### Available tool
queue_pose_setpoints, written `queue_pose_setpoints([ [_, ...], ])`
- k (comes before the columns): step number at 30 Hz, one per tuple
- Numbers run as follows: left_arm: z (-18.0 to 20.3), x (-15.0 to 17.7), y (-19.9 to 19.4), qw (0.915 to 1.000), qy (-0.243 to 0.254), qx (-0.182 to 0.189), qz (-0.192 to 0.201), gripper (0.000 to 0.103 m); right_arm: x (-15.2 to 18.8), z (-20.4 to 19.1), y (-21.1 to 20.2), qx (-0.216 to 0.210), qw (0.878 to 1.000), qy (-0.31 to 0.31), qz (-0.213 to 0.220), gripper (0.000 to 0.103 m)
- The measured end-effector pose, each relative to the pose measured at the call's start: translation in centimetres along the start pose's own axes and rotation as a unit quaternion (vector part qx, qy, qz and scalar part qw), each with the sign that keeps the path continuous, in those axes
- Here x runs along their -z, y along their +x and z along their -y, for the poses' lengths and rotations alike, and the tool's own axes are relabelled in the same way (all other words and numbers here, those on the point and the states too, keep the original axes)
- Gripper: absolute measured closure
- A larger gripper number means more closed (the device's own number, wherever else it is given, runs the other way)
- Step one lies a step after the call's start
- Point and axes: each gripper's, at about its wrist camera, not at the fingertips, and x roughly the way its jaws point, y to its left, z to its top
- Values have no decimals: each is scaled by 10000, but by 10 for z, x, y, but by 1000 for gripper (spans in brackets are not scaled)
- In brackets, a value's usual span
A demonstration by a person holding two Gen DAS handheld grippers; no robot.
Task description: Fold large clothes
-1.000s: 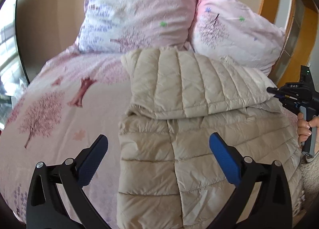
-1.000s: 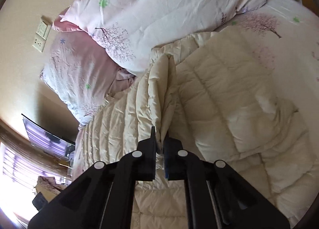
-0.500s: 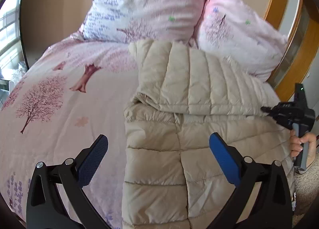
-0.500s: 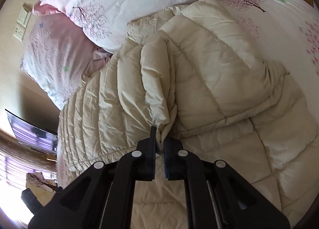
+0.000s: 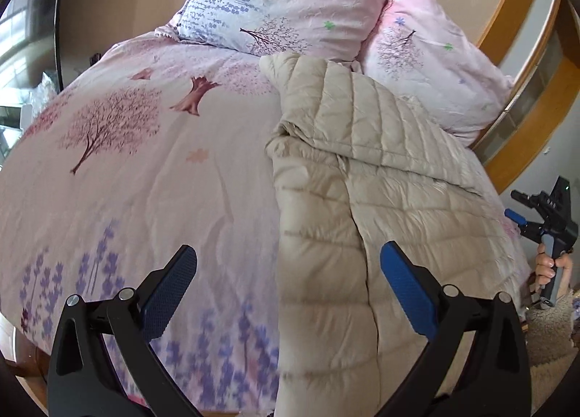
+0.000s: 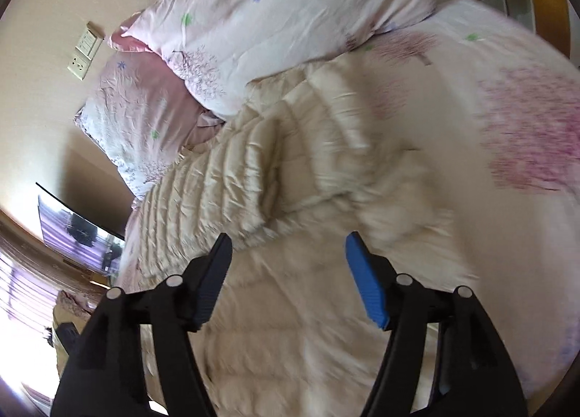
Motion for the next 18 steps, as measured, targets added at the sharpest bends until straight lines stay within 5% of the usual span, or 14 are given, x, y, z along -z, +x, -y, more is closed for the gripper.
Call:
queue_pose_setpoints([
  [7, -9, 23, -8, 9996, -45, 251, -154, 10, 28, 59, -40, 459, 9984, 170, -278, 34],
  [18, -5, 54, -13, 9958, -185, 799, -412, 19, 62, 104, -42, 505, 9944, 414, -834, 37],
])
